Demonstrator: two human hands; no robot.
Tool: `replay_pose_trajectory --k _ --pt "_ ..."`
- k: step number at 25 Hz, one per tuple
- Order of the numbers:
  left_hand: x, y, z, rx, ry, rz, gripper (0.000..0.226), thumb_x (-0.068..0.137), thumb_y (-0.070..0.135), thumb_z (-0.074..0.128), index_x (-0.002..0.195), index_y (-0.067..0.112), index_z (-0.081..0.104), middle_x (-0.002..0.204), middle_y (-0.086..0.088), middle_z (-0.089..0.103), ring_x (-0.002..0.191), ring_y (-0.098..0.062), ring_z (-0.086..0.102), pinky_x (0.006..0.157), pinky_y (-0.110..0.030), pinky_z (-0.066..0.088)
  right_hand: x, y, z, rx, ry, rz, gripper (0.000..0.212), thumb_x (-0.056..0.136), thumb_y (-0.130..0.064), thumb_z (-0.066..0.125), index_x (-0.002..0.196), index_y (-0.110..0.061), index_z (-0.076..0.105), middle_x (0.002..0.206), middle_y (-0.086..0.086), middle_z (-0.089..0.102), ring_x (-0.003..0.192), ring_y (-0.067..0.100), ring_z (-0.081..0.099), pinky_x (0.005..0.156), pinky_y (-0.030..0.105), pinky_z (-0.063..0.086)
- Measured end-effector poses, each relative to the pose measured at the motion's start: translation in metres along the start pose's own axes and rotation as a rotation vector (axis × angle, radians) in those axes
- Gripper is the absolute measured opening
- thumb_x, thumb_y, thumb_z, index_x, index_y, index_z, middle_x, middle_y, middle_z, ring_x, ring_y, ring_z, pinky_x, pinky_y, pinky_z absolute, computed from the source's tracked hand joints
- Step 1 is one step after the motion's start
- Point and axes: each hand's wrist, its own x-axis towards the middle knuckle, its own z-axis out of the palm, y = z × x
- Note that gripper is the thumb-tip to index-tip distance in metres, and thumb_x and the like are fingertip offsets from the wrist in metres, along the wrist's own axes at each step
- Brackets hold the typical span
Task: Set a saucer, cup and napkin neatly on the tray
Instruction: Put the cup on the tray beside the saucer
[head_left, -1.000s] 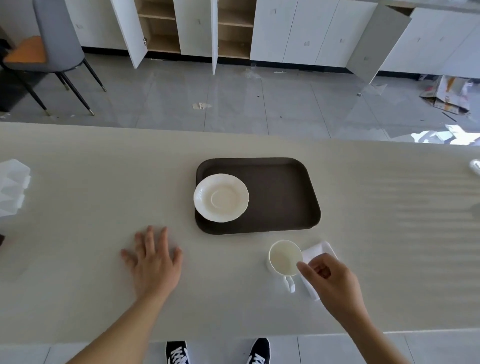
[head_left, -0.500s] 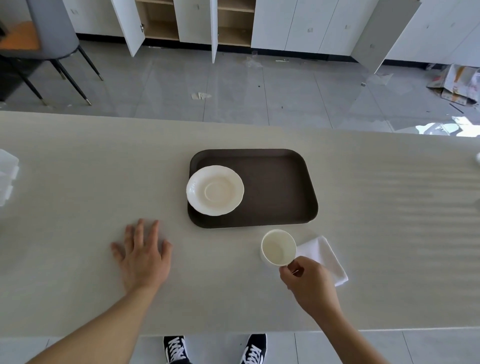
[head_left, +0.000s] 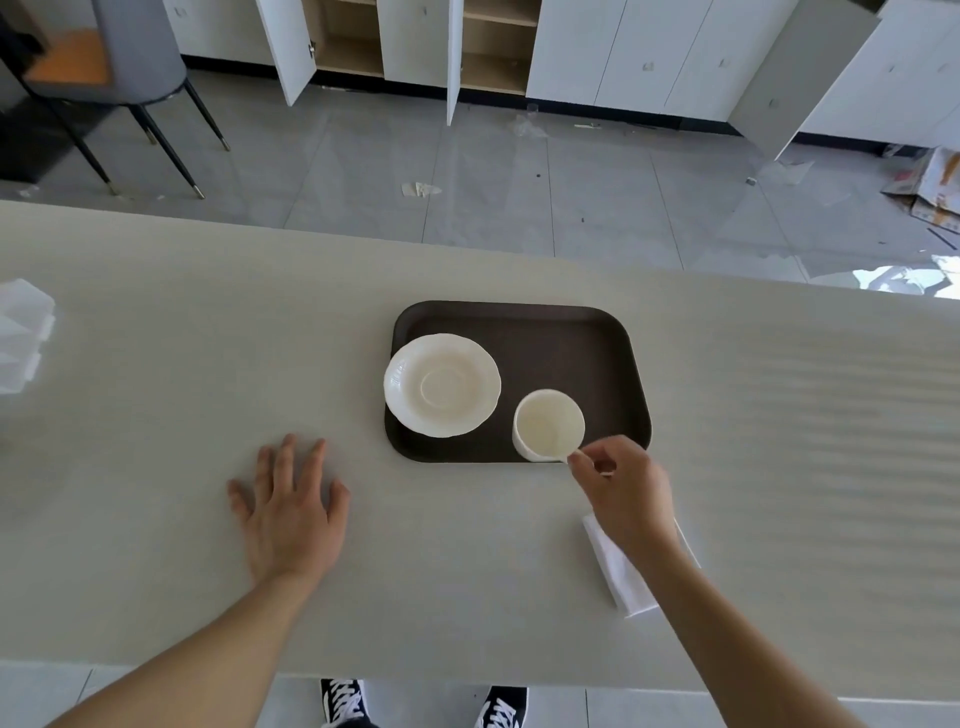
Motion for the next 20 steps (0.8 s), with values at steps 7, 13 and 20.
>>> replay_pose_trajectory --k 7,13,20 --pt "0.001 -0.001 0.001 0.006 -0.009 -0.008 0.064 0.087 0.045 0.033 0.147 0.025 0.045 0.16 -0.009 0.036 0.151 -0.031 0.023 0.12 -0.062 0.01 0.071 -0.009 0.016 0.0 -0.036 0.101 0.02 0.09 -0.032 0.067 0.076 -0.018 0.067 0.072 0.0 0.068 0.07 0.018 0.065 0.061 0.031 0.055" --pt "0.001 -0.001 0.002 0.011 -0.014 -0.009 0.064 0.087 0.045 0.034 0.147 0.026 0.044 0.159 -0.009 0.036 0.151 -0.031 0.022 0.12 -0.061 0.008 0.08 -0.011 0.022 0.037 -0.022 0.132 0.017 0.093 -0.033 0.063 0.082 -0.02 0.067 0.076 0.0 0.069 0.07 0.015 0.064 0.052 0.021 0.04" --pt "0.0 0.002 -0.001 0.01 -0.025 -0.011 0.062 0.088 0.042 0.035 0.146 0.025 0.045 0.16 -0.009 0.034 0.151 -0.031 0.021 0.121 -0.061 0.006 0.082 -0.01 0.02 0.047 -0.053 0.117 0.015 0.094 -0.03 0.061 0.083 -0.025 0.069 0.077 -0.003 0.07 0.074 0.018 0.068 0.056 0.025 0.049"
